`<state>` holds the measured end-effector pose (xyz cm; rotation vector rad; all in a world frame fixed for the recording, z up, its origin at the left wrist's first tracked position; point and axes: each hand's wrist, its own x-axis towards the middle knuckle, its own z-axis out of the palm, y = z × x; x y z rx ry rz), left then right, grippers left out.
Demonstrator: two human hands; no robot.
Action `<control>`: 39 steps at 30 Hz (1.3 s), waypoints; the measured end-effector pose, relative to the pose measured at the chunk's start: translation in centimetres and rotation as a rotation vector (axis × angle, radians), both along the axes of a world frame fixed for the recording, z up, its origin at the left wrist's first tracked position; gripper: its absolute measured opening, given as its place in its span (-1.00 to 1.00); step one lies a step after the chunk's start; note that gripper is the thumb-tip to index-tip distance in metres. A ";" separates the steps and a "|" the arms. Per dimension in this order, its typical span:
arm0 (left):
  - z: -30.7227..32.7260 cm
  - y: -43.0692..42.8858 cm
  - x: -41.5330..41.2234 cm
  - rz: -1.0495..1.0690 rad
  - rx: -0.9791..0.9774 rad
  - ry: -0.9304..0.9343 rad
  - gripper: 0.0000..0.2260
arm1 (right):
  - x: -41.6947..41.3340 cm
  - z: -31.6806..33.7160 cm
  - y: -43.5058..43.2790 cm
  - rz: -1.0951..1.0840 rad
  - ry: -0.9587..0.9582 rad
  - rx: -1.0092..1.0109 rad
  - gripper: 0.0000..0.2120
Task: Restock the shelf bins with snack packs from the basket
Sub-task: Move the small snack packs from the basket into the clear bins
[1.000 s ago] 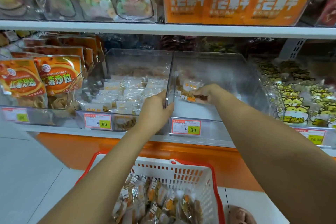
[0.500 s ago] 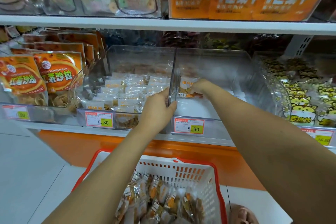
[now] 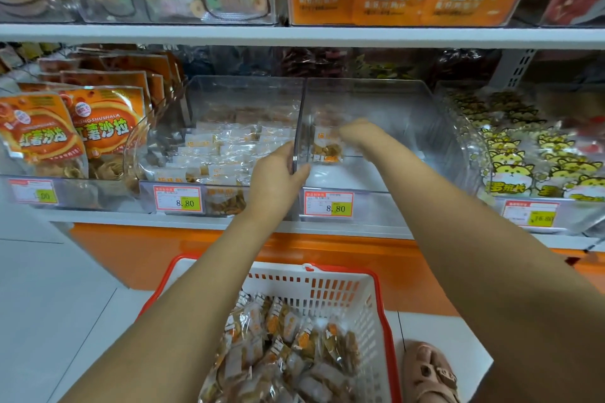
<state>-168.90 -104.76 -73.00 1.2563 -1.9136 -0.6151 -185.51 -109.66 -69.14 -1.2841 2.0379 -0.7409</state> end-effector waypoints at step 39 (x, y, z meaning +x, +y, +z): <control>-13.9 14.7 10.5 -0.041 0.565 -0.652 -0.81 | 5.4 -26.7 20.2 0.490 -0.002 0.620 -0.44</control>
